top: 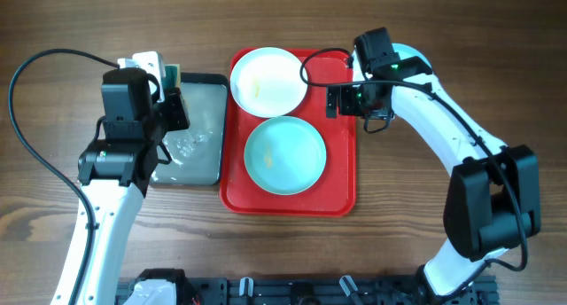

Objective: Clean dirty plates on tray and stack at the side
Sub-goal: 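Lift the sponge with the left gripper, dipping it in the water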

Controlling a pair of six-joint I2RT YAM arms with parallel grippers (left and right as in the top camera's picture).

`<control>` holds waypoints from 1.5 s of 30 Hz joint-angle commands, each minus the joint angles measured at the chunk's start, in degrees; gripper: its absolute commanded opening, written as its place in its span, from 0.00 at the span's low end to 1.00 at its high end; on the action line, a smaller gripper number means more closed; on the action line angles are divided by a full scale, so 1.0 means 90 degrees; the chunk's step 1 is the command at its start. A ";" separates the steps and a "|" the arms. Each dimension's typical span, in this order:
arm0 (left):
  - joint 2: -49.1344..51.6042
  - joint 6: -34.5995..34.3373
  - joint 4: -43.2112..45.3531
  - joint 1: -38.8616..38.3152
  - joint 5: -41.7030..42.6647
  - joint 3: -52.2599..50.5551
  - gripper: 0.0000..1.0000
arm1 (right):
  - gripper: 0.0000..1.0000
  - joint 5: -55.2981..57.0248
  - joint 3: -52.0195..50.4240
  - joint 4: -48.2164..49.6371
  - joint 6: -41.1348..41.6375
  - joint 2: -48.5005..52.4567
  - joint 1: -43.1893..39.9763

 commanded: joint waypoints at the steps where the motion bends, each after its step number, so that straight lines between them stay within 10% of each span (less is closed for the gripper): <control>1: -0.0085 0.0175 0.0012 -0.0027 0.0121 0.0007 0.04 | 0.99 -0.0129 0.0090 -0.0056 -0.0114 -0.0165 0.0024; 16: 0.0712 0.0175 0.0027 -0.0012 0.0119 0.0007 0.04 | 0.99 -0.0493 0.0056 -0.0418 0.0066 -0.0165 0.0024; 21: 0.0848 0.0143 -0.0158 -0.0024 0.0087 -0.0022 0.04 | 0.89 -0.0493 -0.0189 -0.0389 0.0056 -0.0163 0.0024; 24: 0.0869 -0.0185 -0.0168 0.0041 -0.0073 -0.0024 0.04 | 0.66 -0.0495 -0.0223 -0.0391 0.0058 -0.0163 0.0024; 34: 0.0874 -0.0996 -0.0406 0.0051 -0.0068 -0.0036 0.04 | 0.62 -0.0636 -0.0248 -0.0372 0.0036 -0.0163 0.0197; 39: 0.0877 -0.1001 -0.0413 0.0051 -0.0068 -0.0036 0.04 | 0.28 -0.0634 -0.0282 -0.0423 0.0044 -0.0080 0.0546; 45: 0.0877 -0.0998 -0.0440 0.0051 -0.0066 -0.0036 0.04 | 0.29 -0.0614 -0.0287 -0.0583 0.0112 0.0066 0.0889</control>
